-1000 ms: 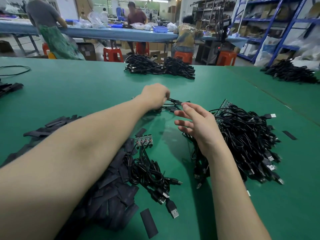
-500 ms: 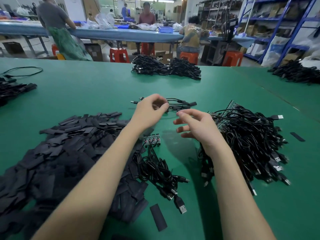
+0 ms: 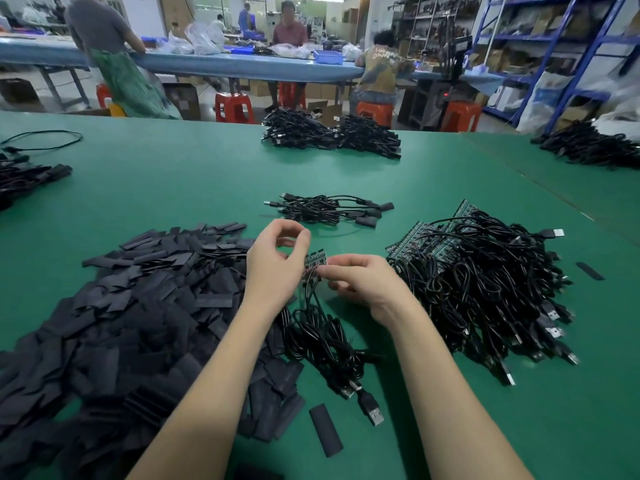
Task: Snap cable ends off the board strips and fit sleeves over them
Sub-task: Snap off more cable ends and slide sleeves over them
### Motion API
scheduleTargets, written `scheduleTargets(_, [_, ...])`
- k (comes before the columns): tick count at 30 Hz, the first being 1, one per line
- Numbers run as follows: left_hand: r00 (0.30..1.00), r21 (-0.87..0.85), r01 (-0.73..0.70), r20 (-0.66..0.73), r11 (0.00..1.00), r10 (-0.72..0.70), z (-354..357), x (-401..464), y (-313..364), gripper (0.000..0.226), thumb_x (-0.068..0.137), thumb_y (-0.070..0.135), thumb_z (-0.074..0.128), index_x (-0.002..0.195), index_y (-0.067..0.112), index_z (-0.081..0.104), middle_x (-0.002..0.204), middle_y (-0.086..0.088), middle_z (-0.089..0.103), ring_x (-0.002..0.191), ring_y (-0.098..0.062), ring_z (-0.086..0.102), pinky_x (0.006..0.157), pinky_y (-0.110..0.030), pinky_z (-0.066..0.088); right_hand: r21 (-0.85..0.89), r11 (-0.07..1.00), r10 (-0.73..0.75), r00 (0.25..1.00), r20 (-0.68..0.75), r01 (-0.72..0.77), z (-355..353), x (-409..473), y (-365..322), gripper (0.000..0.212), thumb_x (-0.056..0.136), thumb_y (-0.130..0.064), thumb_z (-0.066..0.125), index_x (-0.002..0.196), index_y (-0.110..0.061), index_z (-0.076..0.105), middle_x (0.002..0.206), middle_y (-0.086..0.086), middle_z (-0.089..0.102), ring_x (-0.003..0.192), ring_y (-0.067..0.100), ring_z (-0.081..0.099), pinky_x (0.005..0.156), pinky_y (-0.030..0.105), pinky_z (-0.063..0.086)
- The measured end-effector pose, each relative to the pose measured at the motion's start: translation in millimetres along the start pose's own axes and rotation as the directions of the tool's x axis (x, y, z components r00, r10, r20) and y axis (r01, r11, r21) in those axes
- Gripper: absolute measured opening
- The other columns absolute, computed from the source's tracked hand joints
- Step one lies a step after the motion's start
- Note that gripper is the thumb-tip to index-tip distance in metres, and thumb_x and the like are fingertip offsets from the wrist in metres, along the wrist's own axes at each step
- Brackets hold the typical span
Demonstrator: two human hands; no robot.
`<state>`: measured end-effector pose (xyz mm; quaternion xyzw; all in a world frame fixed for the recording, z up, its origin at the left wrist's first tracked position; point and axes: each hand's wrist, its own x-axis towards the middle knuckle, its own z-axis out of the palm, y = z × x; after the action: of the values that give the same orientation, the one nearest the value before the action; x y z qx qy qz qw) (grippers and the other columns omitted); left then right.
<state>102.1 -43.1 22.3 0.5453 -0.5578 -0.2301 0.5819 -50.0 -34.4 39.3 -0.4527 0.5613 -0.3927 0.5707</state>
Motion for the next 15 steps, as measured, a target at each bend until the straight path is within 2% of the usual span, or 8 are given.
scheduleTargets(1, [1.0, 0.004, -0.022, -0.006, 1.0, 0.022, -1, 1, 1, 0.006, 0.094, 0.027, 0.068, 0.091, 0.026, 0.062, 0.092, 0.011, 0.068, 0.092, -0.01, 0.065, 0.078, -0.031, 0.053, 0.136, 0.99, 0.013, 0.998, 0.067, -0.022, -5, -1, -3, 0.021, 0.074, -0.006, 0.086, 0.09, -0.011, 0.073, 0.076, 0.005, 0.073, 0.062, 0.01, 0.067, 0.058, 0.019, 0.055])
scheduleTargets(3, [0.999, -0.048, -0.026, 0.028, 0.998, 0.027, 0, 0, 5, 0.014, 0.092, 0.027, 0.071, 0.093, 0.024, 0.058, 0.094, 0.006, 0.067, 0.092, -0.015, 0.067, 0.08, -0.029, 0.054, 0.326, 0.944, -0.004, 0.987, 0.163, -0.05, -15, -2, -6, 0.03, 0.067, -0.002, 0.084, 0.093, -0.008, 0.071, 0.078, 0.006, 0.075, 0.066, 0.013, 0.071, 0.06, 0.019, 0.057])
scheduleTargets(5, [0.991, -0.236, 0.113, 0.101, 0.965, -0.091, 3, -1, 10, 0.019, 0.09, 0.023, 0.076, 0.094, 0.02, 0.058, 0.093, 0.003, 0.067, 0.089, -0.014, 0.067, 0.08, -0.022, 0.052, 0.429, 0.902, -0.045, 0.977, 0.207, -0.05, -18, -2, -6, 0.036, 0.063, -0.003, 0.081, 0.096, -0.007, 0.07, 0.081, 0.006, 0.076, 0.069, 0.015, 0.073, 0.063, 0.019, 0.058])
scheduleTargets(6, [0.972, -0.346, 0.216, 0.161, 0.913, -0.169, 3, -2, 12, 0.019, 0.088, 0.021, 0.077, 0.095, 0.019, 0.059, 0.09, 0.001, 0.068, 0.086, -0.014, 0.066, 0.081, -0.023, 0.051, 0.459, 0.888, -0.062, 0.975, 0.216, -0.045, -19, -2, -6, 0.037, 0.063, -0.003, 0.08, 0.097, -0.007, 0.069, 0.082, 0.006, 0.076, 0.07, 0.015, 0.073, 0.064, 0.019, 0.058])
scheduleTargets(8, [0.911, -0.507, 0.396, 0.322, 0.765, -0.258, 2, -2, 14, 0.021, 0.082, 0.02, 0.078, 0.096, 0.016, 0.064, 0.083, -0.001, 0.071, 0.079, -0.015, 0.063, 0.079, -0.027, 0.052, 0.488, 0.872, -0.084, 0.971, 0.224, -0.038, -19, -1, -5, 0.038, 0.063, -0.001, 0.079, 0.099, -0.006, 0.068, 0.084, 0.006, 0.076, 0.072, 0.015, 0.074, 0.066, 0.02, 0.058])
scheduleTargets(10, [0.867, -0.573, 0.482, 0.424, 0.664, -0.263, -1, -3, 14, 0.02, 0.08, 0.015, 0.076, 0.097, 0.014, 0.066, 0.084, -0.003, 0.073, 0.074, -0.013, 0.066, 0.072, -0.024, 0.055, 0.493, 0.87, -0.099, 0.966, 0.239, -0.033, -20, 0, -3, 0.037, 0.064, 0.0, 0.078, 0.1, -0.004, 0.068, 0.087, 0.008, 0.077, 0.075, 0.017, 0.074, 0.068, 0.021, 0.059])
scheduleTargets(12, [0.857, -0.587, 0.498, 0.444, 0.638, -0.261, -5, -3, 14, 0.012, 0.088, 0.006, 0.069, 0.097, 0.013, 0.065, 0.085, -0.004, 0.074, 0.07, -0.012, 0.067, 0.069, -0.023, 0.057, 0.483, 0.875, -0.113, 0.958, 0.262, -0.029, -20, -1, -3, 0.036, 0.065, 0.002, 0.077, 0.1, -0.004, 0.068, 0.088, 0.009, 0.077, 0.076, 0.018, 0.075, 0.069, 0.023, 0.059])
scheduleTargets(15, [0.855, -0.582, 0.505, 0.441, 0.638, -0.275, -9, -5, 16, 0.011, 0.091, 0.002, 0.067, 0.096, 0.012, 0.065, 0.084, -0.004, 0.074, 0.069, -0.012, 0.067, 0.068, -0.022, 0.057, 0.433, 0.901, -0.126, 0.945, 0.301, -0.017, -22, -4, -5, 0.033, 0.07, -0.001, 0.076, 0.102, -0.006, 0.07, 0.089, 0.008, 0.076, 0.078, 0.019, 0.075, 0.07, 0.025, 0.06])
